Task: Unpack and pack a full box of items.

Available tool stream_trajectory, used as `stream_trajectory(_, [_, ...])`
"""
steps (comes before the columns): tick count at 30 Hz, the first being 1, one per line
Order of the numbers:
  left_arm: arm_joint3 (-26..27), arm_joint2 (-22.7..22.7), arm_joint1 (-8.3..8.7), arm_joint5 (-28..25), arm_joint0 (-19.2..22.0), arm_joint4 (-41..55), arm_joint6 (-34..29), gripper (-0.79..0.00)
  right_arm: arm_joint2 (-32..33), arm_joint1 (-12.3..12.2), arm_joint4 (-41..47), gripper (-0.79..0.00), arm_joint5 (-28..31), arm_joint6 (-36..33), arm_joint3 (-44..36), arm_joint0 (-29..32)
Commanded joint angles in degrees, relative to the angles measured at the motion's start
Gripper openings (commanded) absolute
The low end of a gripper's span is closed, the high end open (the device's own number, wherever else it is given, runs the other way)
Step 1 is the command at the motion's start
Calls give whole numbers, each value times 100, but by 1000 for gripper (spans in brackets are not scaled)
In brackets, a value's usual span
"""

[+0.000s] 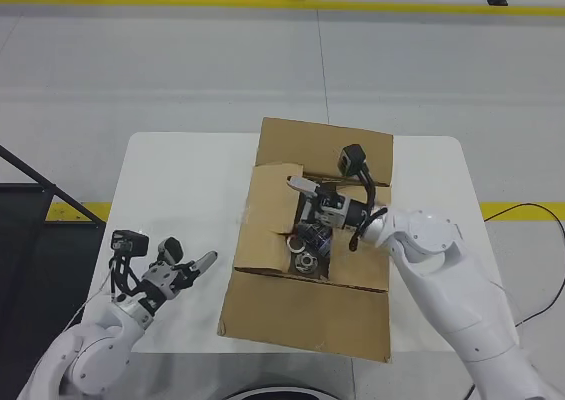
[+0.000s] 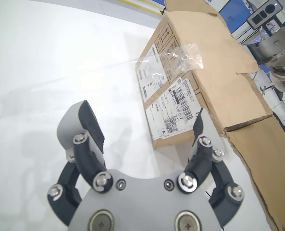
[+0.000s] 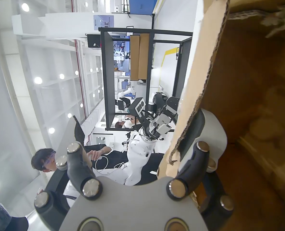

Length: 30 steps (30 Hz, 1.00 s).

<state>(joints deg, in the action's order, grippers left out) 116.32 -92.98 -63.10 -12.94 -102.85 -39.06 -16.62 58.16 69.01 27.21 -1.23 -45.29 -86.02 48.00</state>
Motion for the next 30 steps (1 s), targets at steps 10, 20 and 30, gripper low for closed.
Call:
stream_trajectory(10, [-253, -809, -3, -38, -444, 550, 369, 0, -812, 297, -628, 0, 260, 1158, -257, -390])
stream_trajectory(20, [-497, -1576, -31, -194, -789, 1255, 682, 0, -1630, 693, -956, 0, 491, 1852, 161, -881])
stream_trajectory(30, [-649, -1924, -72, -420, -985, 1686, 777, 0, -2315, 1155, -1121, 0, 396, 2126, 949, -1376])
